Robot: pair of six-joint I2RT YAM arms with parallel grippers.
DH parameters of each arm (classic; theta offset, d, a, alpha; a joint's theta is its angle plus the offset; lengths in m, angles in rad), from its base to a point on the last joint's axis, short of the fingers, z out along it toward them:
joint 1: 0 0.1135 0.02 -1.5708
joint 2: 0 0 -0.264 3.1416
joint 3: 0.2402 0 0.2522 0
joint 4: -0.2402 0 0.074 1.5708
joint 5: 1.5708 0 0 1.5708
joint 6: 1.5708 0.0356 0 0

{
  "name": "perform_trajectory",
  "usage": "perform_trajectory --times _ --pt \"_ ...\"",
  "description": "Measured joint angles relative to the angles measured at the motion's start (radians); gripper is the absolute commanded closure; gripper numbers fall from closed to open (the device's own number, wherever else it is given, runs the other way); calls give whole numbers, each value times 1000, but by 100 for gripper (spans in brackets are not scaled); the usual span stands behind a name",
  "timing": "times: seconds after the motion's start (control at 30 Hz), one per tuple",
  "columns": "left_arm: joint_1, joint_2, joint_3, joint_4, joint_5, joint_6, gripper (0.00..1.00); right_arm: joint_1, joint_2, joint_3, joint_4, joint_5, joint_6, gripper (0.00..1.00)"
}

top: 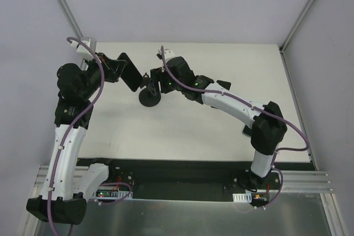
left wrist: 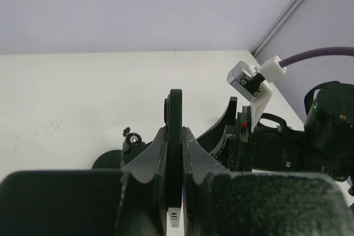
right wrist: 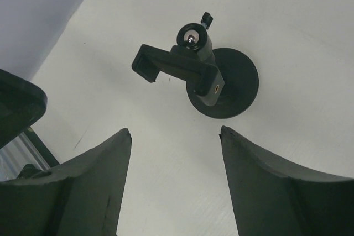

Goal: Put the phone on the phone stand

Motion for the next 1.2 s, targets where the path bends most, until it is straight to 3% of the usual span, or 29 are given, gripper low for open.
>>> perform_trajectory --times 0.13,0.33,0.53,0.6,0.87,1.03,1.2 --pt "5 56 2 -51 -53 -17 100 4 61 31 -26 14 -4 45" --pt "5 105 61 -216 -208 -92 100 -7 139 124 -58 34 -18 52" --pt "5 98 72 -247 -282 -83 100 -7 200 212 -74 45 -58 63" --pt "5 89 63 -241 -282 -77 100 -7 213 232 -88 54 -68 69" --pt "5 42 -8 -185 -230 -67 100 -7 234 261 -119 77 -106 72" --pt "5 43 -34 -154 -213 -71 100 -6 235 261 -131 92 -135 99" --pt "5 69 -37 -125 -146 -72 100 -7 237 261 -143 97 -158 99"
